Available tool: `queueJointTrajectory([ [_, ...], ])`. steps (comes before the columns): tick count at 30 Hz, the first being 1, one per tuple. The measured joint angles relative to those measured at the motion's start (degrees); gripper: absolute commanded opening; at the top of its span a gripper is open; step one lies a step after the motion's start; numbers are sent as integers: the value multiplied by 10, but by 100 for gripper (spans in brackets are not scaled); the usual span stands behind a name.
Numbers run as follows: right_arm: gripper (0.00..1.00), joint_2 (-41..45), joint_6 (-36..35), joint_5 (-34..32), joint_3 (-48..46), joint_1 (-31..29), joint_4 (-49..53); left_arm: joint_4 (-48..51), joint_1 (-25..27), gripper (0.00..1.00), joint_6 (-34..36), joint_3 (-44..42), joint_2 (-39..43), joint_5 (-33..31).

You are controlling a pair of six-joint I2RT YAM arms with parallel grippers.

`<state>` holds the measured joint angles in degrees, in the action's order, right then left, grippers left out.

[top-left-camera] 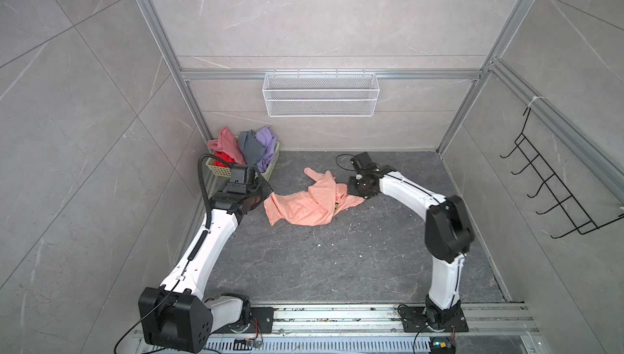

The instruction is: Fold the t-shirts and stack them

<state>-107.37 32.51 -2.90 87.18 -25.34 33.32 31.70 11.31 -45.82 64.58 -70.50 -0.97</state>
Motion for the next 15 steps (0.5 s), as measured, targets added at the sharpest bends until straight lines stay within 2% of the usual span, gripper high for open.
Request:
queueJointTrajectory([
  [5,0,196,15,7,-99,76,-25,50,0,0,-5,0,44,-5],
  [8,0,261,13,3,-108,82,-31,61,0,0,-11,9,70,-1],
  [11,0,252,0,4,-55,77,-41,43,0,0,-12,45,58,17],
  [15,0,148,-21,18,103,83,-73,-9,0,0,-8,142,-31,55],
])
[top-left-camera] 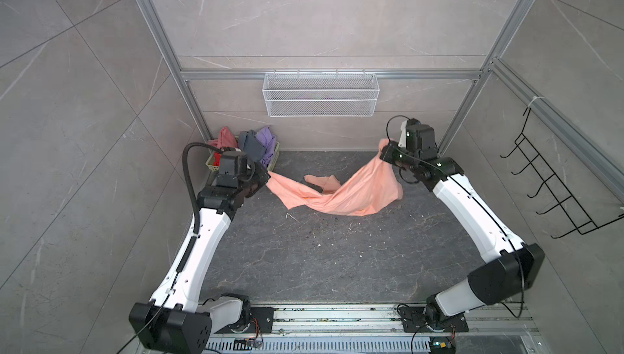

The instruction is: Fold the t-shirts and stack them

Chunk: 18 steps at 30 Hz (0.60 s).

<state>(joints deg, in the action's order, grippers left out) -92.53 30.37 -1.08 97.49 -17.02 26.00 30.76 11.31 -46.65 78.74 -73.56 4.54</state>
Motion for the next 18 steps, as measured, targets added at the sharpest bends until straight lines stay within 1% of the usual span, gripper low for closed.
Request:
queueJointTrajectory([
  [2,0,-71,-4,16,108,8,-15,-18,-1,0,9,71,-63,13],
  [5,0,-143,-5,35,236,21,-25,-30,-6,0,21,166,-130,33],
  [7,0,-155,-7,40,277,30,-27,-42,-13,0,26,202,-142,40],
  [9,0,-132,-17,41,270,36,-37,-49,-21,0,28,212,-131,46],
  [10,0,-108,-24,39,242,38,-47,-54,-26,0,28,209,-118,46],
  [12,0,-31,-40,32,150,39,-68,-64,-33,0,27,184,-81,45],
  [15,0,110,-55,-1,-16,39,-79,-72,-39,0,17,107,0,35],
  [16,1,164,-56,-22,-80,39,-74,-70,-40,0,11,75,29,35],
  [17,11,208,-50,-44,-134,40,-70,-66,-40,0,3,39,57,37],
  [18,27,247,-37,-70,-192,41,-61,-63,-38,0,-4,5,77,38],
])
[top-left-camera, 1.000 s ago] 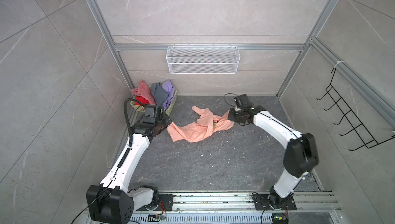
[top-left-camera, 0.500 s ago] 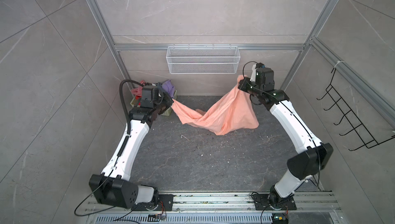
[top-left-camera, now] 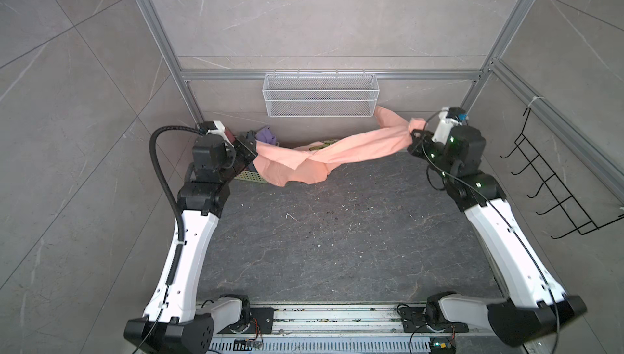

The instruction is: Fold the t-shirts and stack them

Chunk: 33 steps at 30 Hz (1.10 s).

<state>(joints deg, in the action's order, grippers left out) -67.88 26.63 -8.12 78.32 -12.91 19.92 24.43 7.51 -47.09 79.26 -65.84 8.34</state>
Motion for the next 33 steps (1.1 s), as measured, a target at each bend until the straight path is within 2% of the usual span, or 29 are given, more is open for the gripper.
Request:
queueJointTrajectory([
  [1,42,25,13,-21,-41,1,12,3,3,0,-8,-34,16,3],
  [2,52,40,31,-45,-79,3,30,7,12,0,-21,-80,33,8],
  [3,58,41,54,-68,-117,5,48,10,22,0,-32,-122,45,9],
  [5,63,21,89,-92,-176,7,80,24,48,0,-56,-200,54,11],
  [6,68,5,103,-96,-199,7,94,30,60,0,-64,-230,47,12],
  [8,71,-21,134,-97,-241,7,133,45,87,0,-85,-290,25,13],
  [11,71,-18,165,-95,-251,7,164,64,112,0,-106,-333,0,16],
  [19,68,-25,232,-60,-241,7,159,41,127,0,-114,-329,-57,28],
  [25,71,-132,253,-63,-225,7,117,37,128,0,-100,-291,-92,33],
  [29,69,-246,258,-76,-132,8,119,33,127,0,-92,-282,-94,38],
  [33,66,-302,279,-82,-82,14,118,31,128,0,-92,-282,-93,37],
])
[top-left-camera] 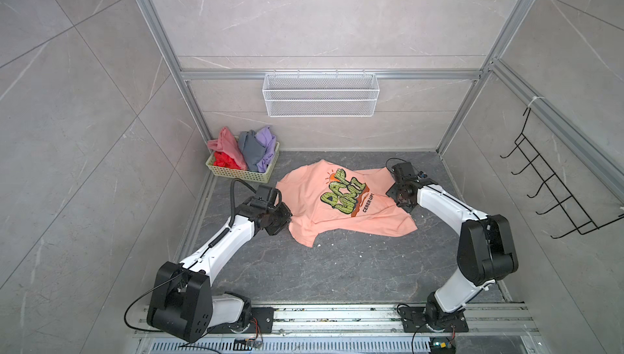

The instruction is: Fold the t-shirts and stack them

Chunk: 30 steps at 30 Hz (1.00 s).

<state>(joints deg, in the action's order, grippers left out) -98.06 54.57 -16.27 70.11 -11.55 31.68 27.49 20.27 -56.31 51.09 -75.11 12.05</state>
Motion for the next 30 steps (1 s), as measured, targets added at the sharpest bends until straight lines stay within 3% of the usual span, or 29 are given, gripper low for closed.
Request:
queueJointTrajectory([
  [5,59,-40,39,5,18,20,15,-5,0,0,0,0,10,-10],
  [20,56,-112,93,24,23,39,19,-5,0,0,7,33,11,-21],
  [24,47,-123,101,23,24,46,17,-6,0,0,10,43,6,-28],
  [30,18,-129,109,21,30,49,18,-6,0,0,10,43,6,-29],
])
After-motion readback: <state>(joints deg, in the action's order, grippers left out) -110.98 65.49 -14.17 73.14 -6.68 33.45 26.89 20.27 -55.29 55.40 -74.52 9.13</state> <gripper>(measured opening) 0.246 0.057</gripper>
